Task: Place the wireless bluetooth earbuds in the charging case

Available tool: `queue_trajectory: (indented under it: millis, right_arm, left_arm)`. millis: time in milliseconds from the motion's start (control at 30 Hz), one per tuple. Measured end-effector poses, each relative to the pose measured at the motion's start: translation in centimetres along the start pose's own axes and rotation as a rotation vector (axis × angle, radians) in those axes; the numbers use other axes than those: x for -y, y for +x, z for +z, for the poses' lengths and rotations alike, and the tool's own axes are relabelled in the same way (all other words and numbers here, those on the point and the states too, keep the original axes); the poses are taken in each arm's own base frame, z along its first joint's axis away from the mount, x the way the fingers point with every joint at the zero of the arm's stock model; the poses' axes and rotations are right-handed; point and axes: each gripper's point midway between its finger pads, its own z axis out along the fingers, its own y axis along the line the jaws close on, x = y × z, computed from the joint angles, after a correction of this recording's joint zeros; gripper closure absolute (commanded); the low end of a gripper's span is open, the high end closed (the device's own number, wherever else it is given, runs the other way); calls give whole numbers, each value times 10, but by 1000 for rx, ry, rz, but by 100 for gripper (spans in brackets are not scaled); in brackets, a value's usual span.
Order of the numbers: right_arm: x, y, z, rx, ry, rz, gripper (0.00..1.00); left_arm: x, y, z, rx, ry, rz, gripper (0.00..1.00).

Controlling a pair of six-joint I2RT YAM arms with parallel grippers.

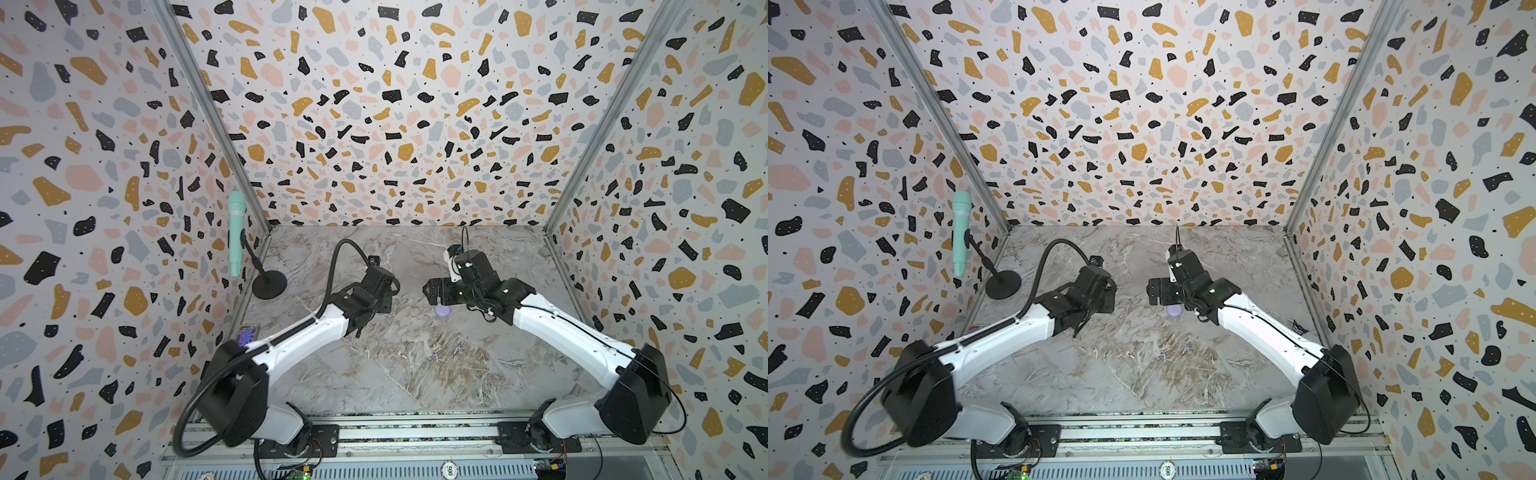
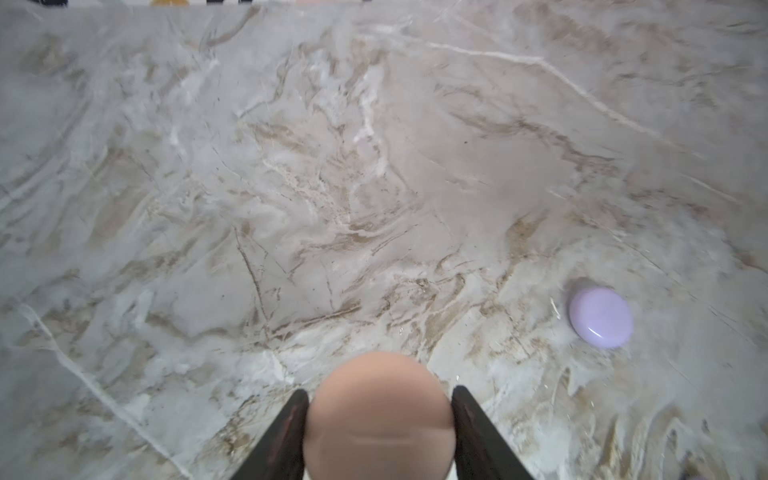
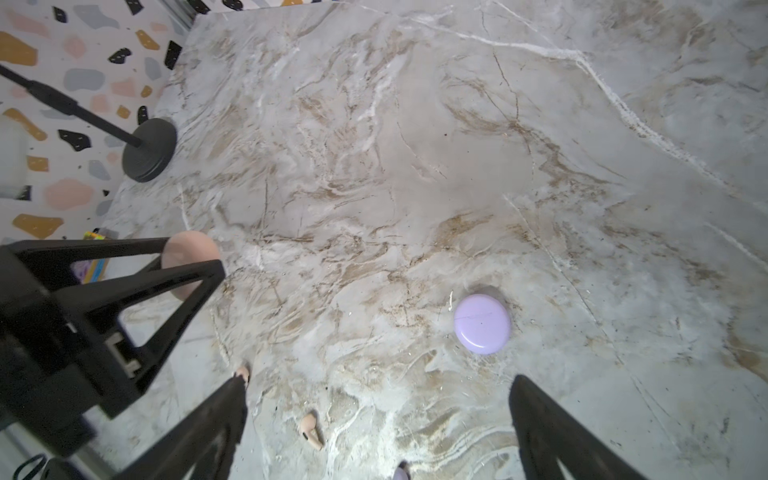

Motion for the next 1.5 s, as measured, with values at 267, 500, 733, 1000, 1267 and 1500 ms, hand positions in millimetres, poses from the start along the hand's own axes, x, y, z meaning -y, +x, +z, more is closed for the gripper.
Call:
queue_trajectory:
  millis: [267, 500, 733, 1000, 1267, 1500]
  right_arm:
    - [-34, 18, -37, -9, -262, -110, 1]
    - [-66, 29, -56, -33, -472, -168, 0]
    - [-84, 48, -52, -100, -574, -182, 8]
    - [-119, 72, -39, -159, -651, -233, 23]
    - [-132, 96, -18, -221, -654, -247, 37]
    - [-144, 94, -17, -190, -672, -256, 47]
  left_arm:
    - [4, 3, -66, 294, 167, 243, 100]
    - [25, 20, -100, 490, 299, 545, 100]
    - [48, 65, -105, 541, 406, 801, 100]
    - [56, 67, -107, 591, 408, 873, 100]
    - [59, 66, -107, 606, 418, 868, 100]
    - [63, 71, -103, 583, 437, 870, 100]
